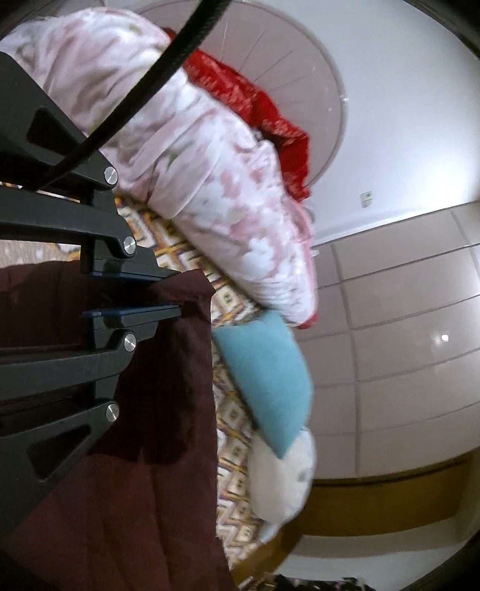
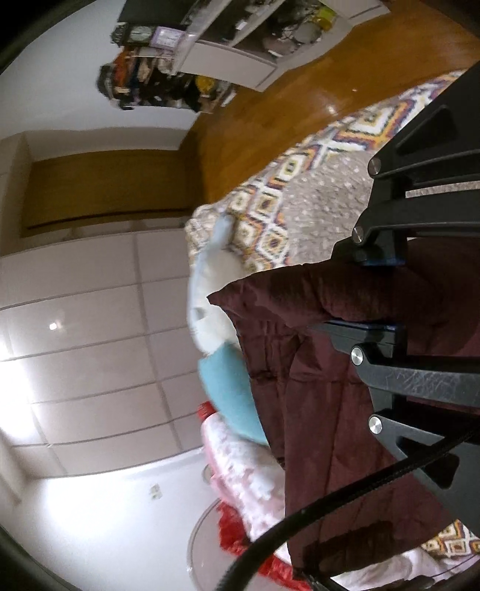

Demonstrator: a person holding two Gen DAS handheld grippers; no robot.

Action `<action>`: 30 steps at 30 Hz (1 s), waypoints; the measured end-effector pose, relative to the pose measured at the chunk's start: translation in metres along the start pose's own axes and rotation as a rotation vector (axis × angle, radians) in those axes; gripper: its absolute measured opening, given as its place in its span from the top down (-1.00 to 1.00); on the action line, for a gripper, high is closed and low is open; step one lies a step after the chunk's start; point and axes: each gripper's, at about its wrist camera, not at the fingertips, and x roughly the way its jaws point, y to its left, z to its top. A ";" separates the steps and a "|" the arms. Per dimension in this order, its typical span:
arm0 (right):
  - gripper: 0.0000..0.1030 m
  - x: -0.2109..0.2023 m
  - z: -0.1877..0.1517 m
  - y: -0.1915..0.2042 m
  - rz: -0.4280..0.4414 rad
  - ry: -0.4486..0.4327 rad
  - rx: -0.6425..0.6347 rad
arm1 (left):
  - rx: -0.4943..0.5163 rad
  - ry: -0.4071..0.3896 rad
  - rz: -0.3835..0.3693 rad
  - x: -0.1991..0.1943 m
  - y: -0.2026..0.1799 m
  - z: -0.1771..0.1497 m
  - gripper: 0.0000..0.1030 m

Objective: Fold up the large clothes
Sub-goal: 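Lift the hem with both tools and fold it toward the hood, then open both tools and release the hem onto the jacket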

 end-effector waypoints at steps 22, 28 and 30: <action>0.20 0.186 -0.086 -0.038 -0.144 0.241 0.030 | 0.093 0.172 0.130 0.158 -0.063 -0.067 0.47; 0.13 0.110 -0.059 -0.016 -0.116 0.095 -0.007 | 0.007 0.095 0.067 0.091 -0.027 -0.053 0.43; 0.13 0.078 -0.053 0.002 -0.083 0.055 -0.029 | 0.009 0.061 0.051 0.064 -0.017 -0.055 0.25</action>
